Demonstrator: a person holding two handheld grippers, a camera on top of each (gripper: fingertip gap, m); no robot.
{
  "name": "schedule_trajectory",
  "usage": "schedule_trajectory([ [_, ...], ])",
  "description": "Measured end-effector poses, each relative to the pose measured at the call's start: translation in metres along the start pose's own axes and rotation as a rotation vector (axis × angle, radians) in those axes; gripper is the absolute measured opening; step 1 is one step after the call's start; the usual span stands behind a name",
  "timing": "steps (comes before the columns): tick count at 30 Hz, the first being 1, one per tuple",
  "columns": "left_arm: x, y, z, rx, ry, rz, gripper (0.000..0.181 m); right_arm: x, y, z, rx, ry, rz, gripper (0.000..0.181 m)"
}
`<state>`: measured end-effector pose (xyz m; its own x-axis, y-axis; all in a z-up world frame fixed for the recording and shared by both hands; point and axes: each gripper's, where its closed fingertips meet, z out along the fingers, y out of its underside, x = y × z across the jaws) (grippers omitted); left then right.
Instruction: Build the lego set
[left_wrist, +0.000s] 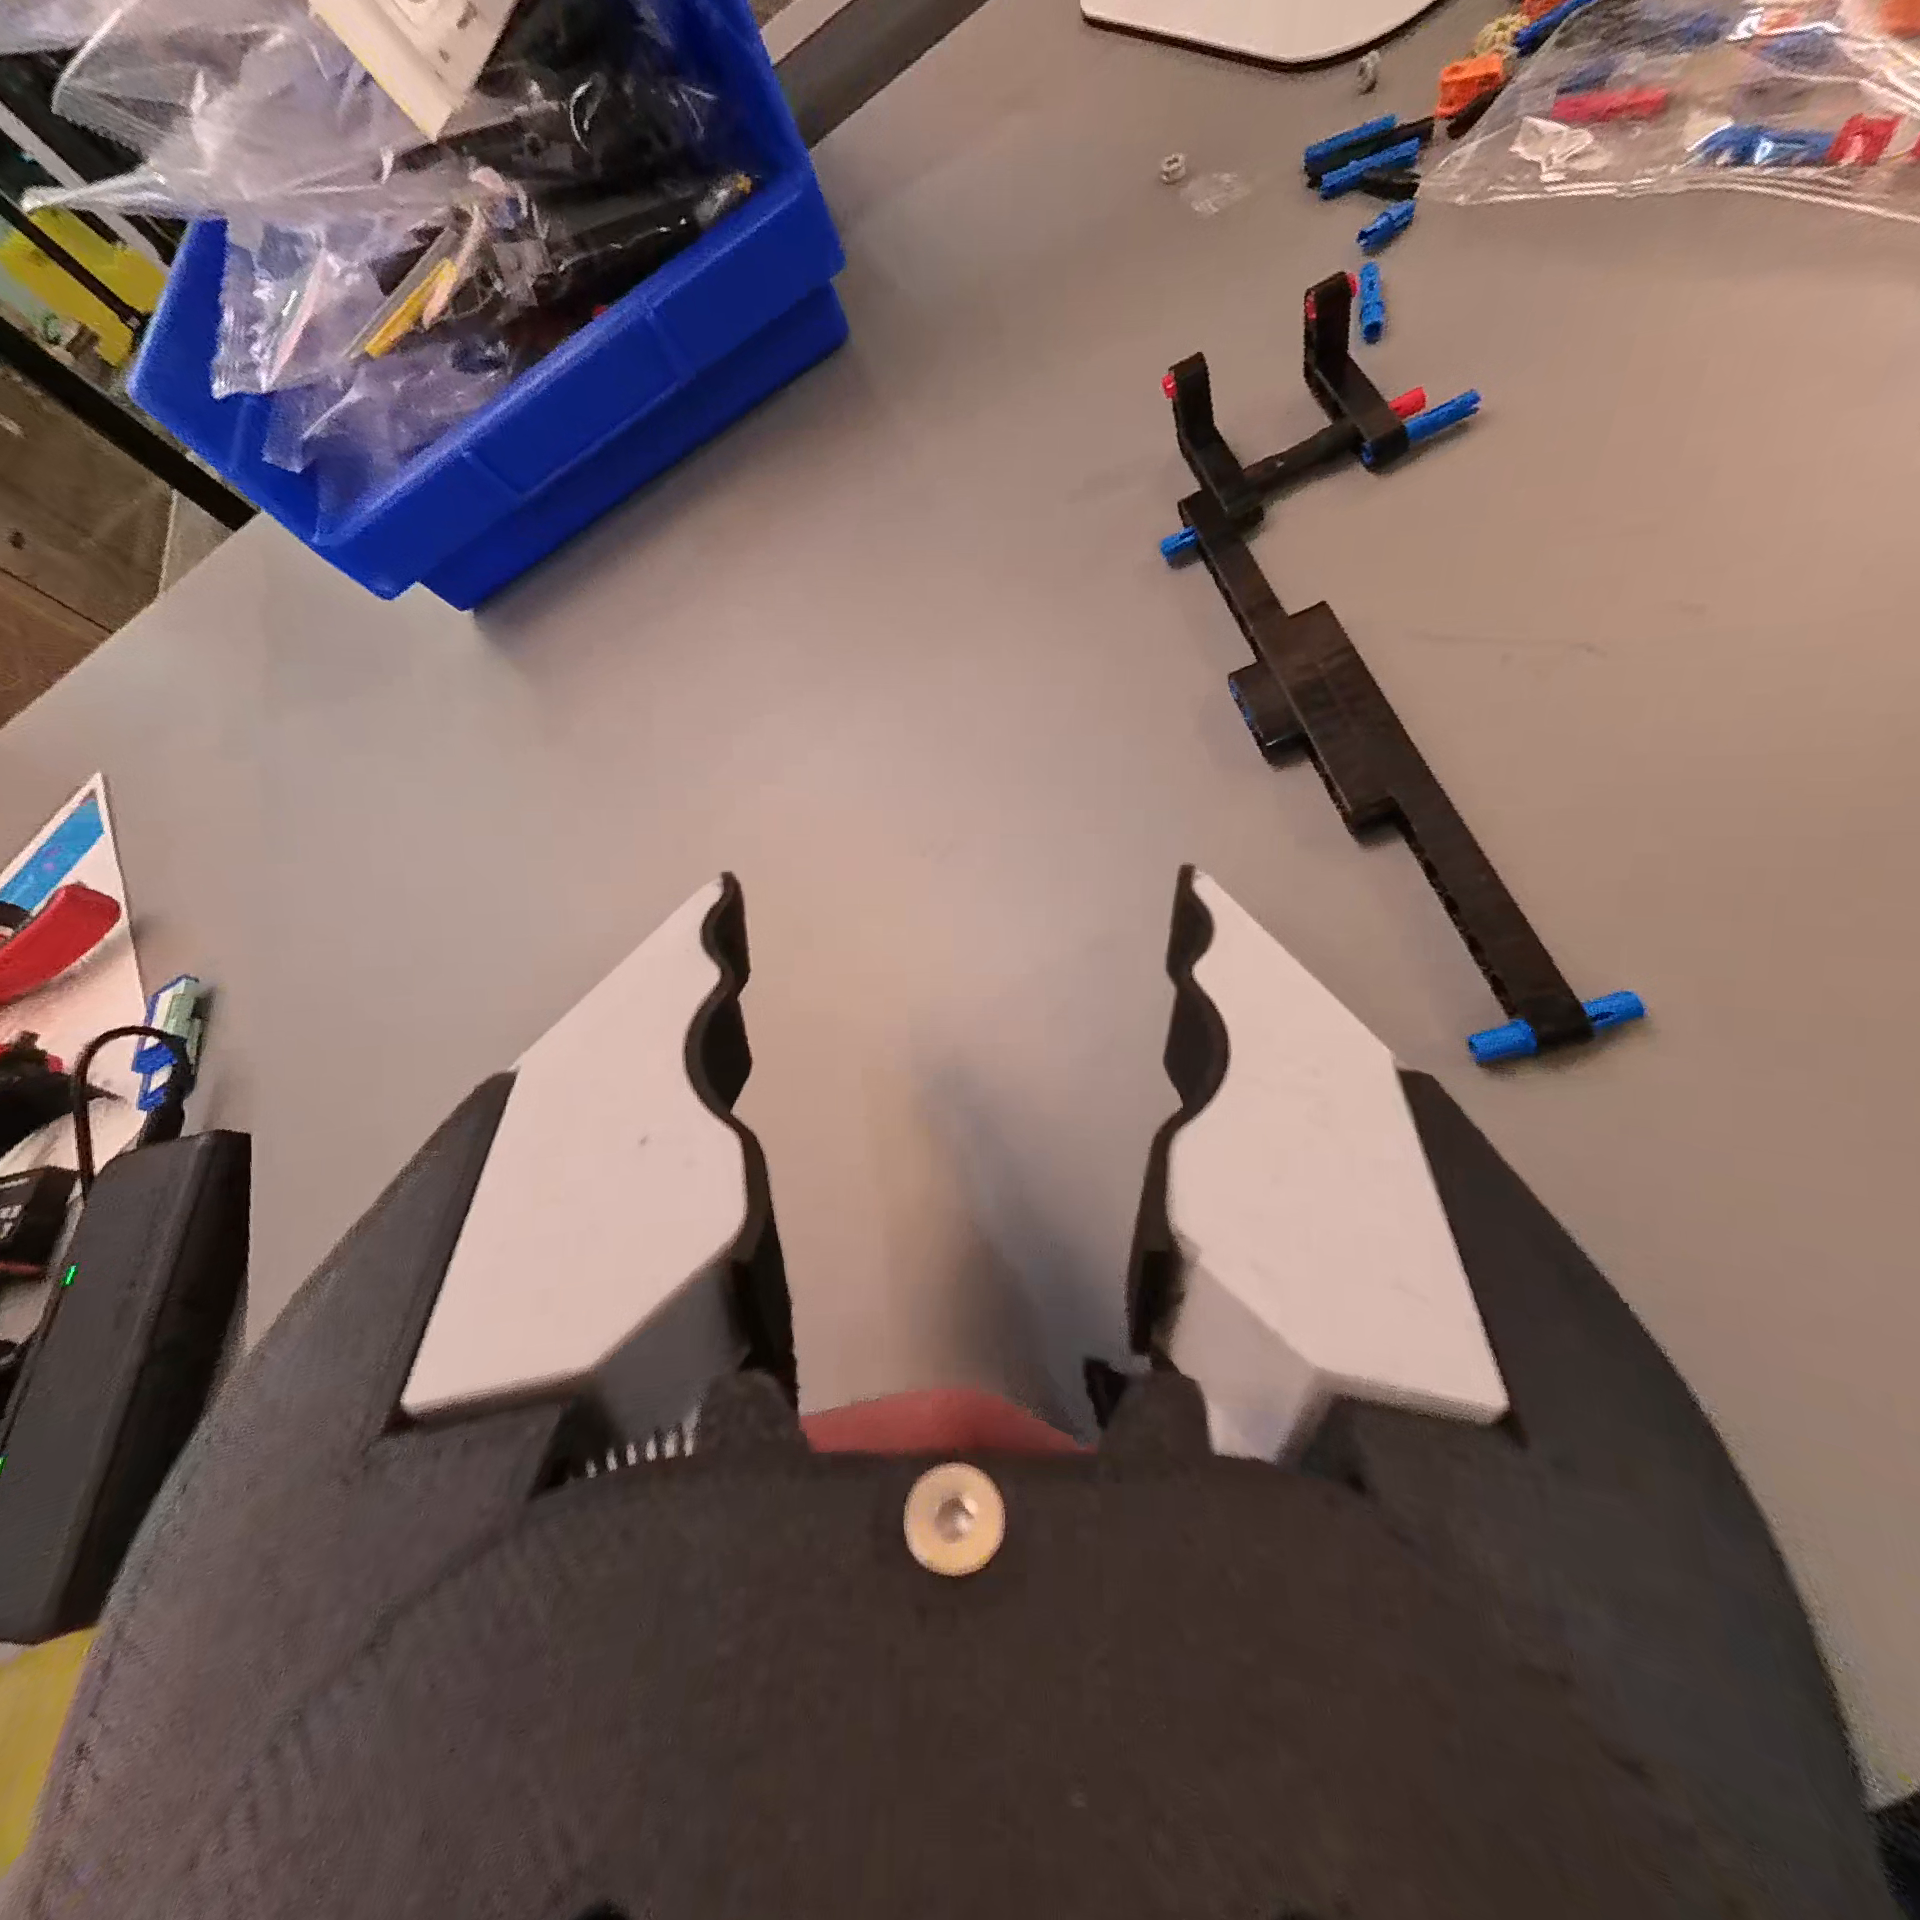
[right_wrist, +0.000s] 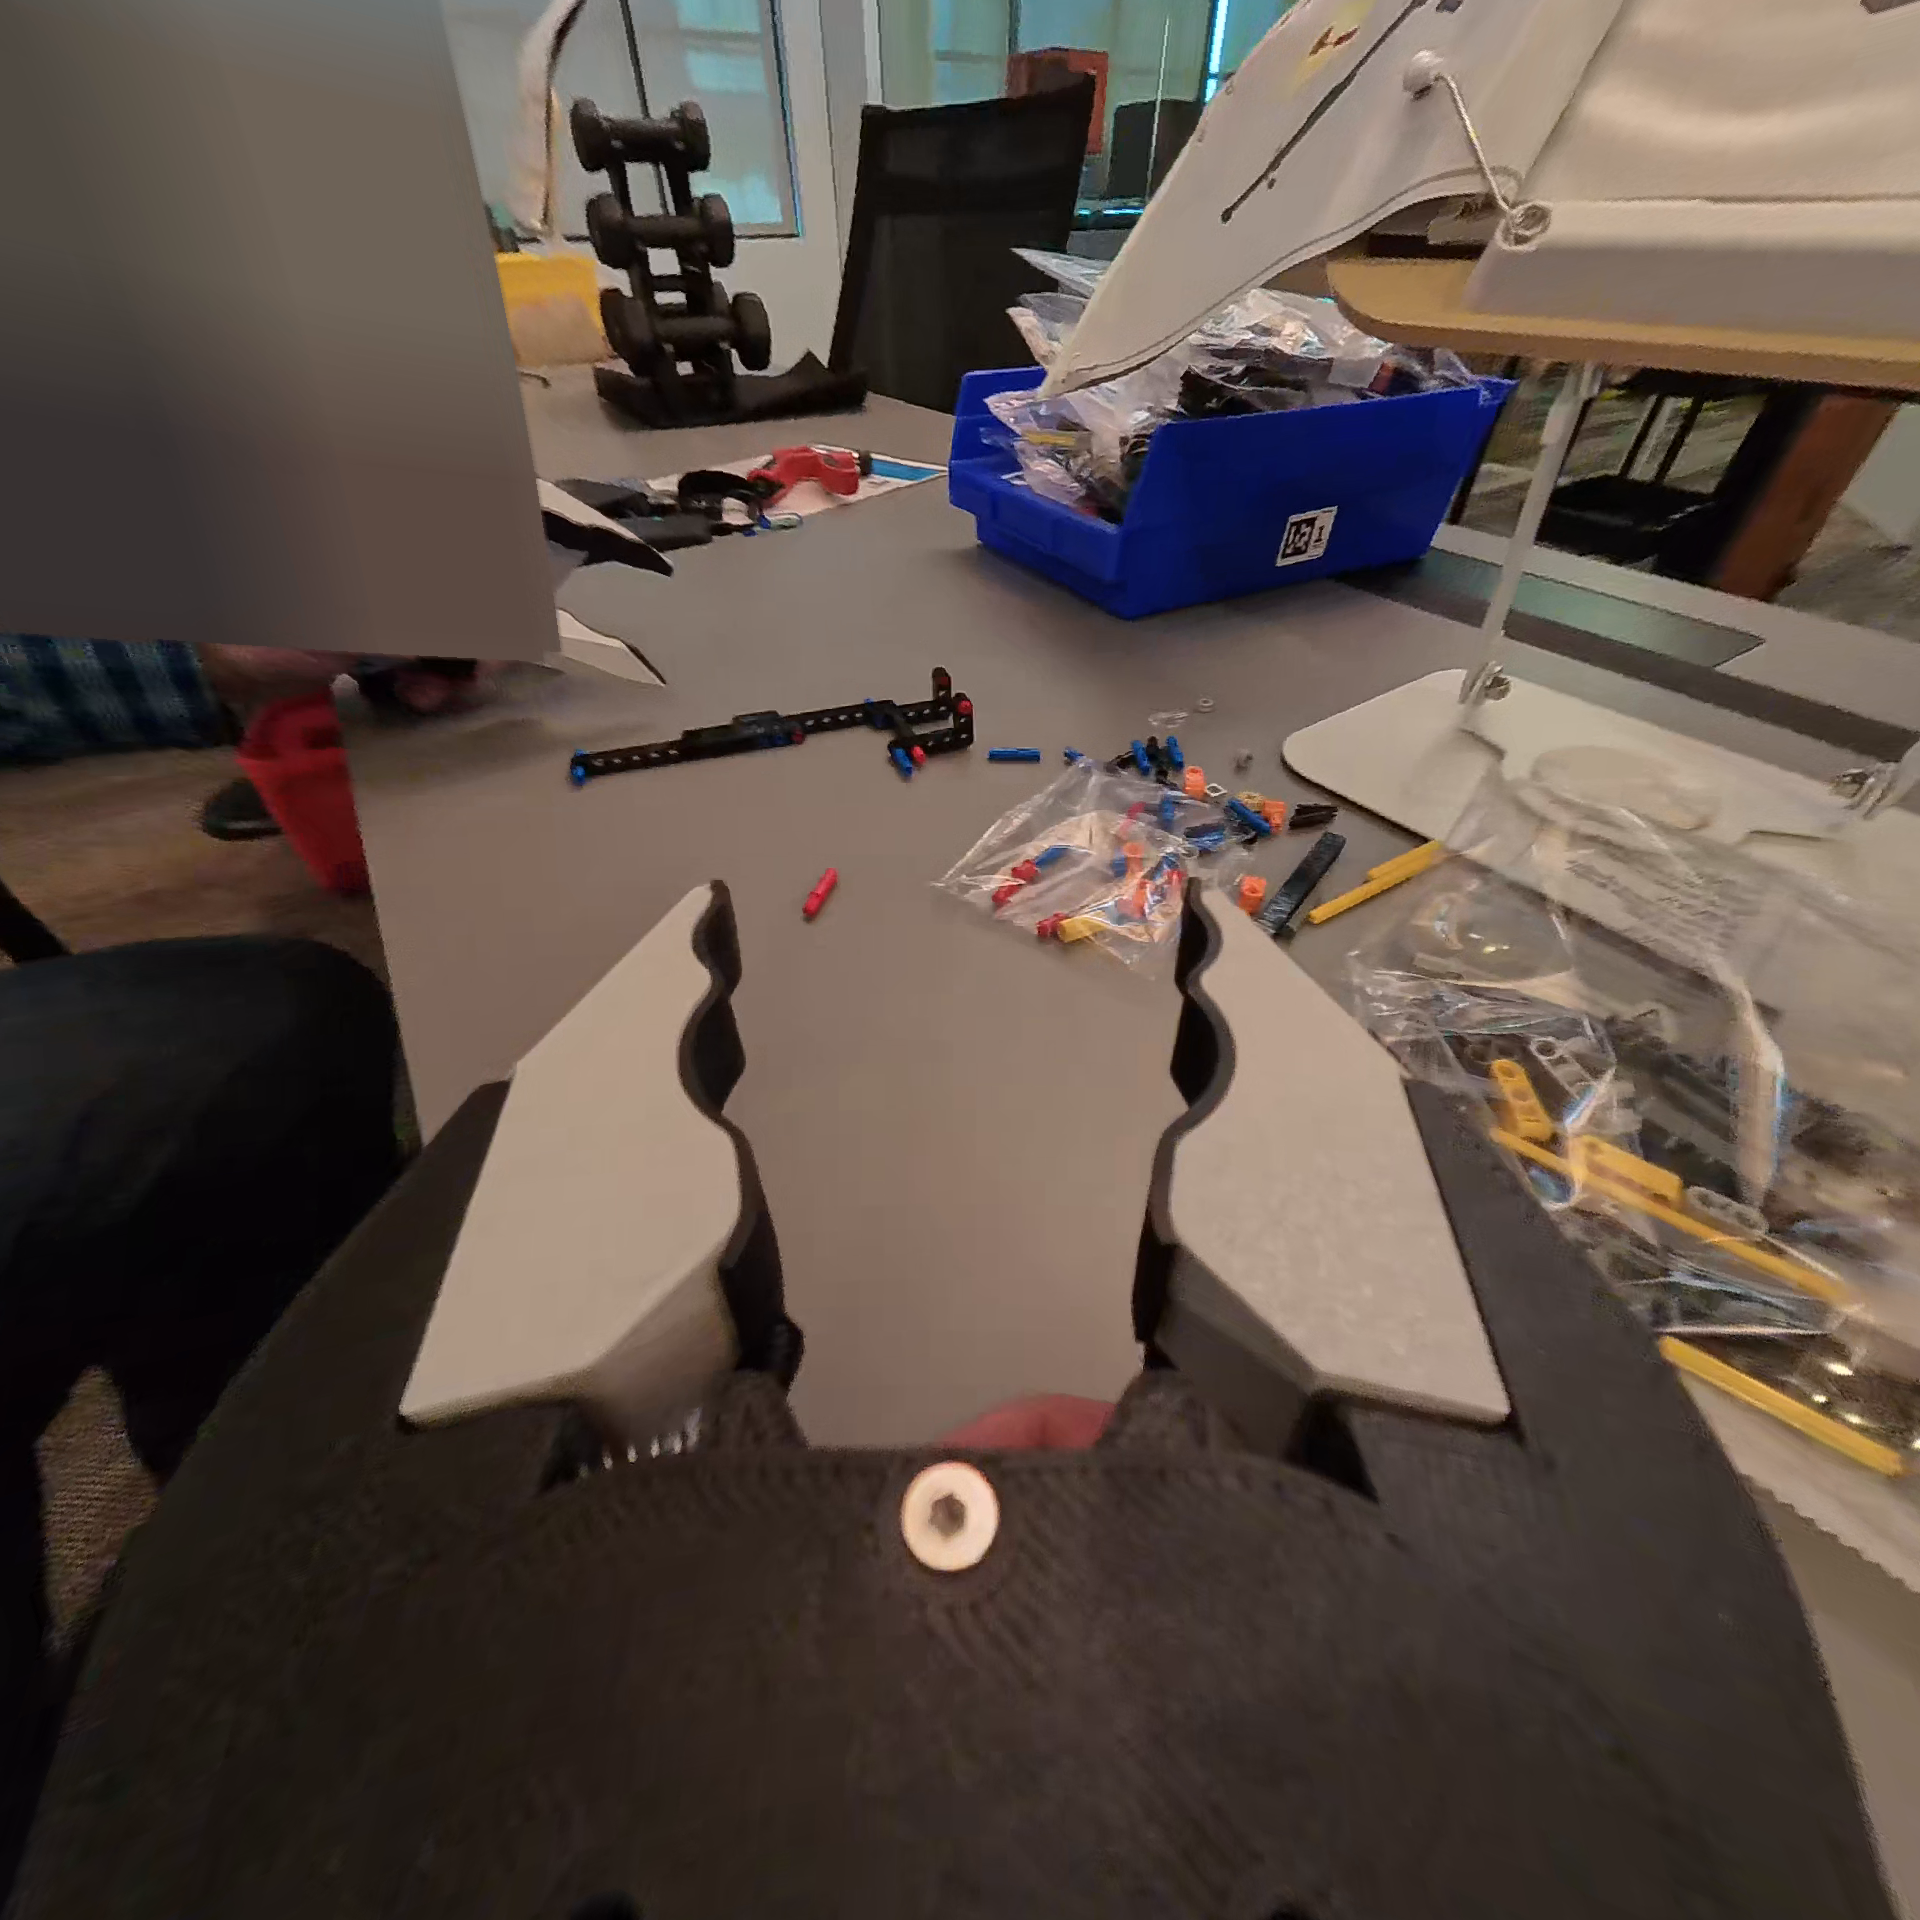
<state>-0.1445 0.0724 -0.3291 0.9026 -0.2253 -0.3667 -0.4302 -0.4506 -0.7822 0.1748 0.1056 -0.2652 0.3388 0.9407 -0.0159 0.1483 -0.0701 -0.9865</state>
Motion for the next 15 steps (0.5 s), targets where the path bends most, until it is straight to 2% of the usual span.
schedule_trajectory([
  [6, 0.002, -0.003, -0.002, 0.023, -0.038, 0.07, 0.077, 0.002, 0.005, 0.004, -0.033, 0.073, -0.096, 0.083],
  [15, 0.004, -0.002, -0.001, 0.016, 0.006, 0.042, 0.082, 0.007, 0.011, 0.009, -0.078, 0.168, -0.208, 0.09],
])
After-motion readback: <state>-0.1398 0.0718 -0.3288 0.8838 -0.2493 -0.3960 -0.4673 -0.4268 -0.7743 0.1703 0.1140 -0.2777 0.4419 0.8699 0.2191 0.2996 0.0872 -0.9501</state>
